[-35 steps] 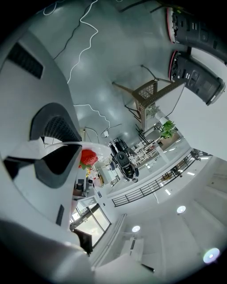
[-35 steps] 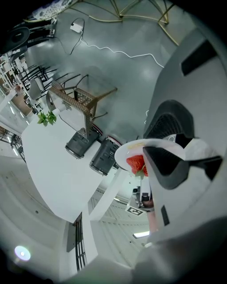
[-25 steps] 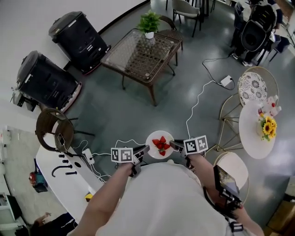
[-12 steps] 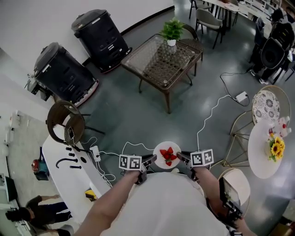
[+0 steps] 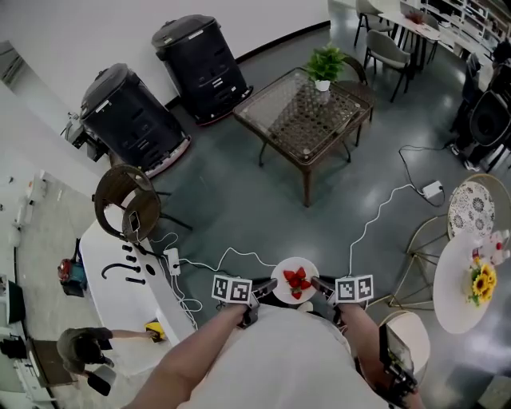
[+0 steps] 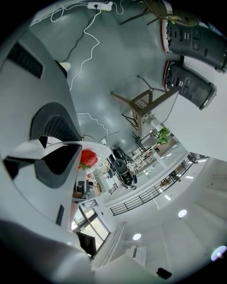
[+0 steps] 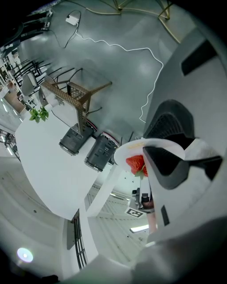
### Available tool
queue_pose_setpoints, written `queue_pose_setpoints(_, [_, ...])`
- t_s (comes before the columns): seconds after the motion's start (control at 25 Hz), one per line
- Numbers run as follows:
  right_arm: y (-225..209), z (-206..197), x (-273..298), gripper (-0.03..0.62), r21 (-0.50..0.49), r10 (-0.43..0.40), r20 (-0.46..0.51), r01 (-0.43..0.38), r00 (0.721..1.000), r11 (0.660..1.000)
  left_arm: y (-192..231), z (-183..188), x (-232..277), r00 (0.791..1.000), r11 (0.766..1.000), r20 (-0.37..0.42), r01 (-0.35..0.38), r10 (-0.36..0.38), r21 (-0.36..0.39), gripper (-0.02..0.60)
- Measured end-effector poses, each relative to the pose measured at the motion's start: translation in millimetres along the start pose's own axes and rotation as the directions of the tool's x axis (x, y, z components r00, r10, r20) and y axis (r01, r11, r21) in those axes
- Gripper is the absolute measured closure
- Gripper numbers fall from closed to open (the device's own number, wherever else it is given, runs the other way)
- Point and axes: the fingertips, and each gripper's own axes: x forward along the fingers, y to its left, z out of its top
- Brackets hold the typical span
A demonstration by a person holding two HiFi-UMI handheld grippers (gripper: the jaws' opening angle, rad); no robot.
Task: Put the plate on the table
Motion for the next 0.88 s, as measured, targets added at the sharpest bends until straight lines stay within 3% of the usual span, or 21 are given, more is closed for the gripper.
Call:
queue_pose_setpoints(0.24, [-5.0, 11.2, 3.3, 0.542, -0.021, -0.008, 0.009, 0.008, 1.0, 1.0, 3.4, 7.0, 5.7, 1.0, 1.0, -0.005, 0.005, -0.005, -0.008, 0.561])
queue_pose_setpoints(0.44, [-17.4, 29.5, 0.2, 0.542, -0.028, -0.074, 0.03, 0.075, 0.997, 0.997, 8.7, 28.7, 25.5, 0.999, 0.999, -0.038, 0.031, -0.03, 0.021, 0.561])
queue_pose_setpoints(0.72, [-44.4, 71.5, -6.3, 0.542, 0.017, -0.161, 0.05, 0.16, 0.986, 0.987, 12.6, 73.1, 65.2, 0.988, 0.992, -0.09, 0.129, -0.128, 0.008, 0.561])
queue_pose_setpoints(0.88, [-43.9, 92.6, 9.5, 0.542, 0.049, -0.168, 0.042, 0.166, 0.985, 0.985, 26.8, 96.2, 64.2, 0.986, 0.992, -0.113, 0.122, -0.123, -0.011, 0.561])
